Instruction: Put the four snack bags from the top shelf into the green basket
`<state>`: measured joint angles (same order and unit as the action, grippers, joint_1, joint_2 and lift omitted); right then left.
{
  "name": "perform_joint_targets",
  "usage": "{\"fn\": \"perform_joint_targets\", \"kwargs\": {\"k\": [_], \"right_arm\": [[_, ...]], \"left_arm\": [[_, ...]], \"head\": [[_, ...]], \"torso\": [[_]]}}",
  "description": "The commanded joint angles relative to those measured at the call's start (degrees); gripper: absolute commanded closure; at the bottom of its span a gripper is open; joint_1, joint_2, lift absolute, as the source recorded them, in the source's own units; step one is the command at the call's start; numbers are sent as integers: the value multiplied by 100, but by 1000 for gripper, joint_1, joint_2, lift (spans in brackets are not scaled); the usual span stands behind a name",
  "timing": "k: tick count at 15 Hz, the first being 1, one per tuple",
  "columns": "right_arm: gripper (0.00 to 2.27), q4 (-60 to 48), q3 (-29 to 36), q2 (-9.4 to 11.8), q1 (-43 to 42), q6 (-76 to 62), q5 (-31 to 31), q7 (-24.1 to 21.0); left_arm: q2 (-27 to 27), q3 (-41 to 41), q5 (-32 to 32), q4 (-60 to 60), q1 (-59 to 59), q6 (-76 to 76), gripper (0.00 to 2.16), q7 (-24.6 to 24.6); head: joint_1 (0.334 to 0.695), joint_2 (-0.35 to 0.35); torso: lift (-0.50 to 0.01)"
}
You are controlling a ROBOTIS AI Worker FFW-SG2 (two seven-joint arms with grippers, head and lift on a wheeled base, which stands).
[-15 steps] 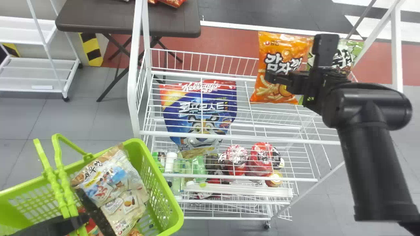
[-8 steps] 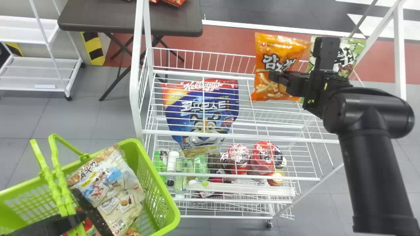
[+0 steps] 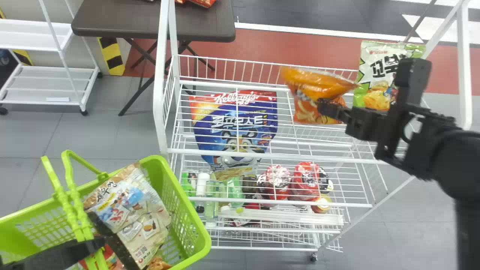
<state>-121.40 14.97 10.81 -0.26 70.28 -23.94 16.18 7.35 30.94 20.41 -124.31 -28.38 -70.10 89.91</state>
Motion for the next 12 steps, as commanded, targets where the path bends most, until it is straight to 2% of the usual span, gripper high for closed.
{"fn": "perform_joint_targets", "kwargs": {"k": [1, 3, 5, 7, 9, 10, 12], "right_arm": [[2253, -955, 208, 0, 342, 1353, -911, 0], [2253, -1412, 226, -9, 404, 1980, -1579, -9], [2253, -1614, 111, -70, 421, 1980, -2124, -44], [2253, -1641, -143, -281, 421, 1980, -2563, -80], [2253, -1614, -697, -448, 369, 1980, -2625, -132], [2253, -1500, -1075, -501, 333, 1980, -2607, -203], [2253, -1140, -1761, -571, 228, 1980, -2484, -361]], "left_arm": [[-5, -9, -2, 3, 17, 0, 2148, 66], [-5, -18, -11, 12, 17, 0, 2148, 66], [-14, -26, -11, 12, 26, 0, 2148, 66], [-14, -44, -11, 3, 17, 0, 2148, 66], [-23, -97, -11, -14, 17, 0, 2148, 66], [-23, -123, -2, -41, 17, -18, 2148, 66], [-23, -185, -2, -146, 17, -35, 2148, 66]], "head": [[695, -82], [695, -40], [695, 42], [695, 96], [695, 159], [695, 227], [695, 302]], "torso": [[-6], [-6], [-6], [-6], [-6], [-6], [-6]]}}
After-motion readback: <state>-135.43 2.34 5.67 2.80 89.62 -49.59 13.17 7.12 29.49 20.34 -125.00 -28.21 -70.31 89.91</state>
